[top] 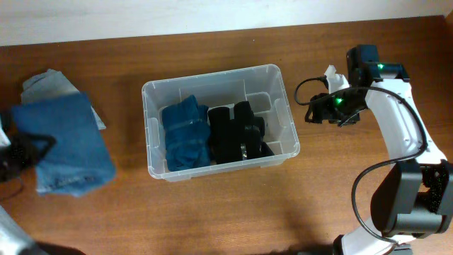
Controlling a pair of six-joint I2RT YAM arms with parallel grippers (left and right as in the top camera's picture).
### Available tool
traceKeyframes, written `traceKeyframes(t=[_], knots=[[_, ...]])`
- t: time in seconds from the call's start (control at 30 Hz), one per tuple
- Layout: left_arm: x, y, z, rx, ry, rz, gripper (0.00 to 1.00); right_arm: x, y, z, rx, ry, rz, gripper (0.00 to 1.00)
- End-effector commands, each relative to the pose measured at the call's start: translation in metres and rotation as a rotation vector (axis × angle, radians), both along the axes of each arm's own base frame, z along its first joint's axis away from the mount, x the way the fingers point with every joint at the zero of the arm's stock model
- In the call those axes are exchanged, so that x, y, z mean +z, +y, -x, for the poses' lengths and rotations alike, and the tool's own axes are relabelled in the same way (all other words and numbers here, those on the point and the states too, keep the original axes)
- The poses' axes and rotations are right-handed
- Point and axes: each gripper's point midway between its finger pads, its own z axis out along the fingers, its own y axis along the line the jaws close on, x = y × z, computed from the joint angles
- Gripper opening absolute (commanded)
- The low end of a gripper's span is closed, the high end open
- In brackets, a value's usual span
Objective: Pack container
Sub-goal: 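Grasp the folded dark-blue jeans with the left gripper, then lift the dark-blue jeans over the box and lay them on the sweaters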
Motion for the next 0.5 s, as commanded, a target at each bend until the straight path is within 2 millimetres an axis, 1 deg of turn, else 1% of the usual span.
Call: traceKeyframes(t=[0.0,0.03,0.07,0.1,0.2,0.27,0.33,0.4,0.43,0.47], knots=[[0.085,-0.064,-0.018,-0.119,-0.217,0.052,0.01,0.002,0.000,0.000,-0.001,-0.006,-0.011,0.65],[0.093,-0.081,-0.022,-0.151,-0.234,0.068,0.00,0.002,0.000,0.000,-0.001,-0.006,-0.011,0.65],[0.097,-0.092,-0.025,-0.174,-0.243,0.077,0.01,0.002,0.000,0.001,-0.001,-0.004,-0.011,0.65],[0.104,-0.117,-0.033,-0.233,-0.264,0.088,0.00,0.002,0.000,0.001,-0.002,-0.002,-0.012,0.65],[0.116,-0.168,-0.049,-0.350,-0.306,0.116,0.01,0.005,-0.004,0.002,-0.019,-0.004,-0.012,0.65],[0.122,-0.200,-0.062,-0.387,-0.332,0.088,0.01,0.008,-0.011,0.003,-0.038,-0.010,-0.011,0.65],[0.124,-0.217,-0.070,-0.378,-0.341,0.059,0.01,0.011,-0.015,0.004,-0.051,-0.017,-0.010,0.65],[0.124,-0.244,-0.081,-0.338,-0.338,0.008,0.01,0.015,-0.020,0.005,-0.066,-0.024,-0.009,0.65],[0.123,-0.252,-0.082,-0.317,-0.330,-0.005,0.00,0.016,-0.022,0.006,-0.071,-0.025,-0.009,0.65],[0.121,-0.265,-0.084,-0.296,-0.318,-0.013,0.00,0.016,-0.023,0.006,-0.074,-0.025,-0.008,0.65]])
